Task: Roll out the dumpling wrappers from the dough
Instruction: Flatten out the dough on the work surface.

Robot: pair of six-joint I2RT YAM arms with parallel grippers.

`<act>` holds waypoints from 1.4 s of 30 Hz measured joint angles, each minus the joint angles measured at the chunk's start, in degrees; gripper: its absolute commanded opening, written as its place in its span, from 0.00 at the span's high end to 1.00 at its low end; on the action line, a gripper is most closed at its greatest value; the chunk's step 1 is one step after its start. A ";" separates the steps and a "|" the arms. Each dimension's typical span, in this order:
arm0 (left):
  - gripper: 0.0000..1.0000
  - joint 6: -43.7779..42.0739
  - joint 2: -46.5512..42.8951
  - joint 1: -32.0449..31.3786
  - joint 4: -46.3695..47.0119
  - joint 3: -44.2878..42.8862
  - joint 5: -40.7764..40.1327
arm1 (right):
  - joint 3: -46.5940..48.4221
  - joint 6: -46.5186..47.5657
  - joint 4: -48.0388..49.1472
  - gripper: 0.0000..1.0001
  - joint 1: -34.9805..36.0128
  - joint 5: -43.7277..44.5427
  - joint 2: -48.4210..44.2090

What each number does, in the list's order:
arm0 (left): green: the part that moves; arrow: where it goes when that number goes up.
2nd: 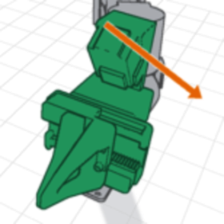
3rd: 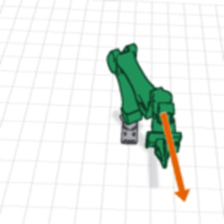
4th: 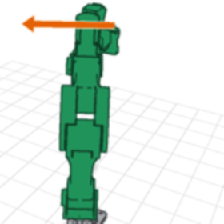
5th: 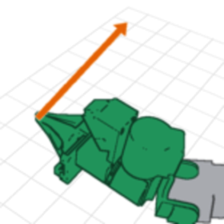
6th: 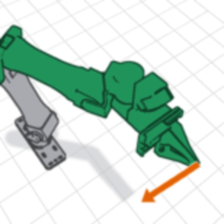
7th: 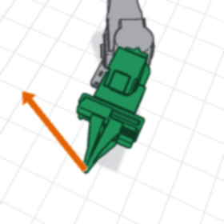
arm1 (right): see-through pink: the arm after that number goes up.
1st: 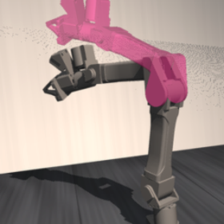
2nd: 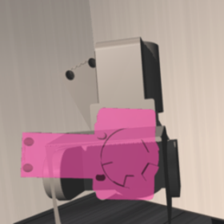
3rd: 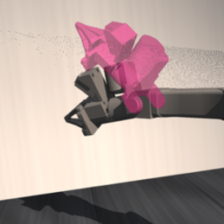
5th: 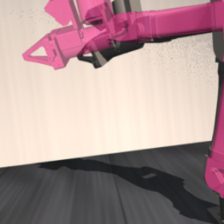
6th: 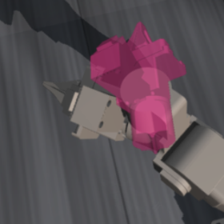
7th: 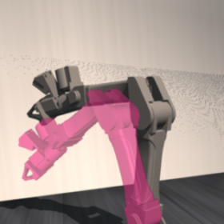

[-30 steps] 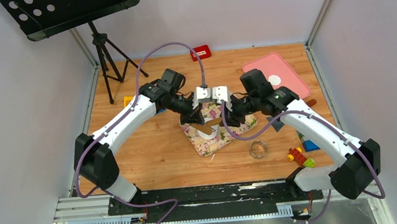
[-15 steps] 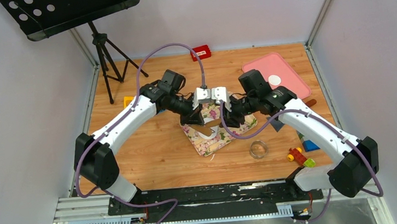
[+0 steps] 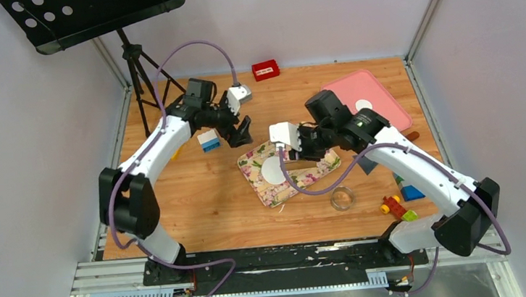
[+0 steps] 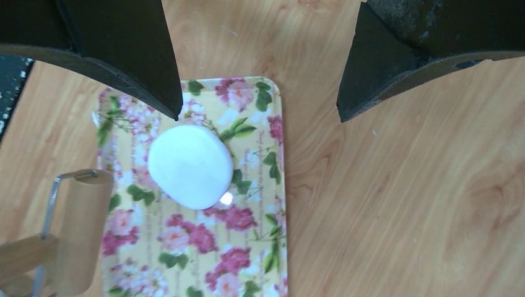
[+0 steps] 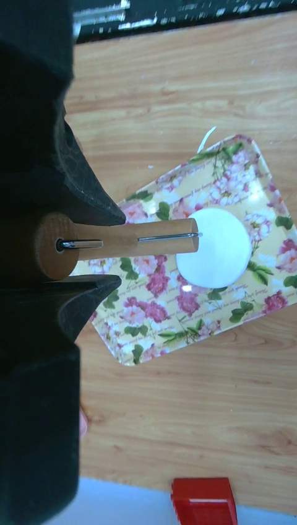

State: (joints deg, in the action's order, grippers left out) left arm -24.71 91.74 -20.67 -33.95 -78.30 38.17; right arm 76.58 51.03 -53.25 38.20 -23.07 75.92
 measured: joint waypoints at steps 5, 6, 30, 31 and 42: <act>0.00 1.05 10.23 -0.83 1.33 -1.31 -6.08 | 0.52 4.55 0.81 1.00 4.46 8.24 3.80; 0.00 1.22 11.72 -0.92 1.38 -1.31 -6.91 | 0.52 5.42 1.16 1.00 5.18 9.66 4.70; 0.44 1.42 24.52 -6.05 2.23 -4.26 -16.57 | -5.07 8.00 17.62 1.00 9.40 9.09 11.98; 0.48 1.49 24.85 -6.32 2.45 -4.79 -17.66 | -6.05 7.93 18.10 1.00 9.51 8.94 11.98; 1.00 1.86 27.34 -7.34 0.63 -8.74 -21.70 | -11.37 8.44 22.49 1.00 10.69 8.79 11.50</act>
State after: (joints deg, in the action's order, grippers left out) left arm -22.85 119.09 -28.01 -33.32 -87.05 16.47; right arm 65.21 59.46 -30.76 48.88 -14.28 87.42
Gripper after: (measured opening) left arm 0.028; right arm 0.342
